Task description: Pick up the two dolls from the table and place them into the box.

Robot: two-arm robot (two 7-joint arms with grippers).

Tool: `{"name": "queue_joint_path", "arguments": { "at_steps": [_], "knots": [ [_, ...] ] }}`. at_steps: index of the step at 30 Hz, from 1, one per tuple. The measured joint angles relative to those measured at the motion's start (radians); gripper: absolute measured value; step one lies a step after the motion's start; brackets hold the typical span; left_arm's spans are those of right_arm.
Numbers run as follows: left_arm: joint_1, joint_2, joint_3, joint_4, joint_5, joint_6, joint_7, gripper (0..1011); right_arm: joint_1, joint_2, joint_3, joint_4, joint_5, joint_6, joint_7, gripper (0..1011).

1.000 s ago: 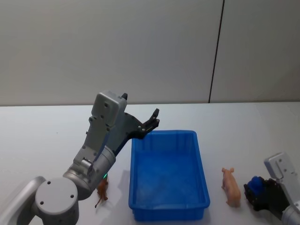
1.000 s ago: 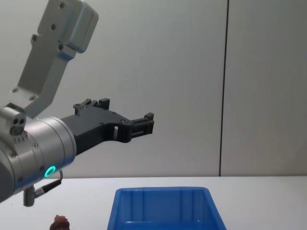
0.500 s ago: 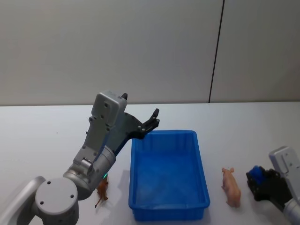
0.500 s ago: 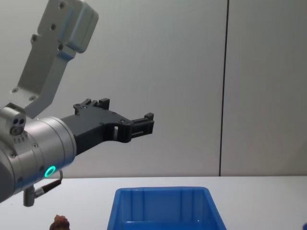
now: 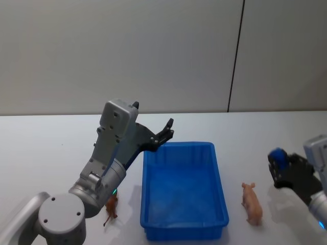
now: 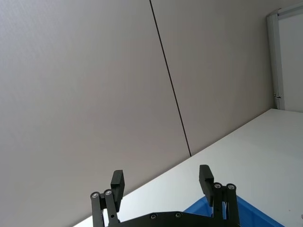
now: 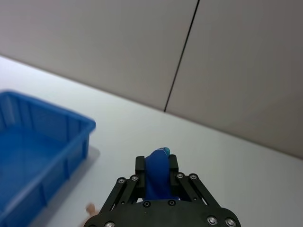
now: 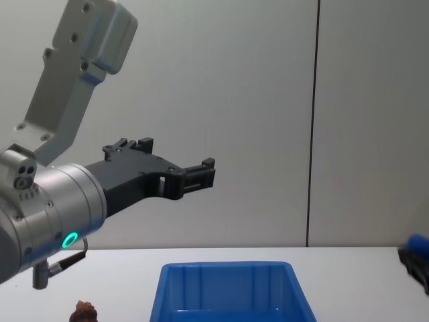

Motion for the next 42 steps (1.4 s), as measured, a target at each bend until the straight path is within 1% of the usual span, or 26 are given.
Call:
{"name": "queue_joint_path", "arguments": {
  "at_steps": [3, 5, 6, 8, 14, 18, 21, 27, 28, 30, 31, 32, 35, 37, 42],
  "knots": [
    [0.000, 0.000, 0.000, 0.000, 0.000, 0.000, 0.000, 1001, 0.011, -0.007, 0.000, -0.009, 0.012, -0.017, 0.008, 258],
    [0.000, 0.000, 0.000, 0.000, 0.000, 0.000, 0.000, 1001, 0.029, -0.018, 0.000, -0.019, 0.030, -0.038, 0.024, 243],
    [0.000, 0.000, 0.000, 0.000, 0.000, 0.000, 0.000, 1001, 0.029, -0.018, 0.000, -0.019, 0.030, -0.038, 0.024, 236],
    [0.000, 0.000, 0.000, 0.000, 0.000, 0.000, 0.000, 1001, 0.045, -0.030, -0.002, -0.028, 0.049, -0.051, 0.046, 224],
    [0.000, 0.000, 0.000, 0.000, 0.000, 0.000, 0.000, 1001, 0.078, -0.053, -0.011, -0.040, 0.081, -0.058, 0.091, 193],
    [0.000, 0.000, 0.000, 0.000, 0.000, 0.000, 0.000, 1001, 0.100, -0.070, -0.018, -0.046, 0.103, -0.049, 0.128, 178],
    [0.000, 0.000, 0.000, 0.000, 0.000, 0.000, 0.000, 1001, 0.123, -0.086, -0.027, -0.050, 0.121, -0.027, 0.166, 163],
    [0.000, 0.000, 0.000, 0.000, 0.000, 0.000, 0.000, 1001, 0.156, -0.108, -0.040, -0.051, 0.139, 0.026, 0.225, 156],
    [0.000, 0.000, 0.000, 0.000, 0.000, 0.000, 0.000, 1001, 0.167, -0.115, -0.045, -0.051, 0.142, 0.047, 0.245, 156],
    [0.000, 0.000, 0.000, 0.000, 0.000, 0.000, 0.000, 1001, 0.175, -0.119, -0.048, -0.051, 0.142, 0.067, 0.262, 156],
    [0.000, 0.000, 0.000, 0.000, 0.000, 0.000, 0.000, 1001, 0.184, -0.123, -0.052, -0.049, 0.141, 0.090, 0.280, 156],
    [0.000, 0.000, 0.000, 0.000, 0.000, 0.000, 0.000, 1001, 0.188, -0.125, -0.053, -0.048, 0.141, 0.096, 0.285, 156],
    [0.000, 0.000, 0.000, 0.000, 0.000, 0.000, 0.000, 1001, 0.203, -0.130, -0.061, -0.043, 0.128, 0.141, 0.317, 156],
    [0.000, 0.000, 0.000, 0.000, 0.000, 0.000, 0.000, 1001, 0.208, -0.132, -0.064, -0.041, 0.120, 0.158, 0.330, 156],
    [0.000, 0.000, 0.000, 0.000, 0.000, 0.000, 0.000, 1001, 0.225, -0.134, -0.077, -0.030, 0.083, 0.216, 0.366, 156]
  ]
}}
